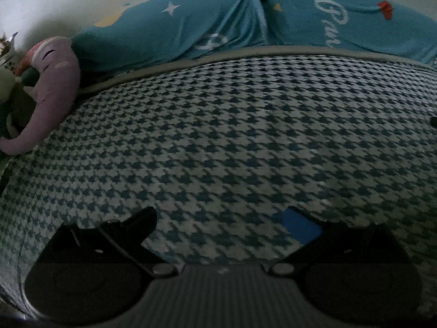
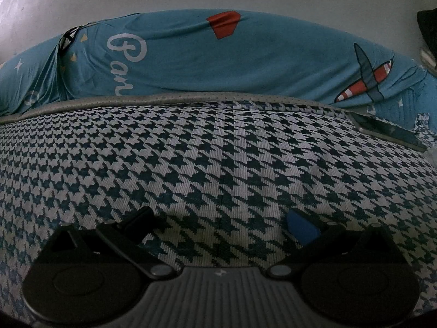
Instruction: Fold clothes
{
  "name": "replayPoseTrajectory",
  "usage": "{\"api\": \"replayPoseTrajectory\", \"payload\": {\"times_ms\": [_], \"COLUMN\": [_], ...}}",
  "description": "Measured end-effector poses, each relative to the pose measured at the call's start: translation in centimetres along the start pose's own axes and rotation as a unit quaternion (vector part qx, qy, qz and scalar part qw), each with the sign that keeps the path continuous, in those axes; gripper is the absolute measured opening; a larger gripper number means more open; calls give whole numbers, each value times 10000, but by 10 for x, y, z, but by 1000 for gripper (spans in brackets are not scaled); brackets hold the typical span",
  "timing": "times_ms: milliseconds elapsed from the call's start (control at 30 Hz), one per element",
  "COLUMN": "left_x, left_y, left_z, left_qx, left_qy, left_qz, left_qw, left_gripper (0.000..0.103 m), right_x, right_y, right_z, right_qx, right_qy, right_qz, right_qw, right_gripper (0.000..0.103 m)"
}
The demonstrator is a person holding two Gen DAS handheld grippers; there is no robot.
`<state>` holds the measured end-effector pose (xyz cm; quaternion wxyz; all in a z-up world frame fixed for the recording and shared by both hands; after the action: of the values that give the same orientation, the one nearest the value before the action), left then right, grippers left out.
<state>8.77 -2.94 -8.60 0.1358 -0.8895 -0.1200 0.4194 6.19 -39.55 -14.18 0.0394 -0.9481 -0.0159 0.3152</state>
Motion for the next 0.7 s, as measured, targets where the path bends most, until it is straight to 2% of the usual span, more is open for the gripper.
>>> {"api": "replayPoseTrajectory", "payload": {"times_ms": [267,500,600,700], "left_x": [-12,-2,9,2], "left_y": [20,24,23,32], "left_z": [-6,-11,-7,4], "left_qx": [302,415,443,504], "left_qy": [101,24,-35,-27], "left_qz": [248,448,415,334], "left_qw": [9992,9981,9981,9982], "left_gripper": [103,103,103,103], "right_x": [0,0,0,0], "right_y": [0,0,0,0], "right_z": [0,0,0,0], "right_qx": [0,0,0,0], "right_qy": [0,0,0,0], "right_qz": [-1,-1,-1,-1], "right_qw": [10000,10000,10000,10000], "right_gripper": [103,103,103,103]}}
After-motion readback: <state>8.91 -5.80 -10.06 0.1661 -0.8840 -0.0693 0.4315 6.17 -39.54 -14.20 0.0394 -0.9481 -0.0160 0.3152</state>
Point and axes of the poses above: each gripper's, at about its wrist camera, not at the fingertips, and x roughly the way its jaws point, y to its right, z to its underside, the point moved 10 cm from there along x, roughly the way its jaws point, and after that the axes turned 13 degrees about -z, right-handed, at the moved point
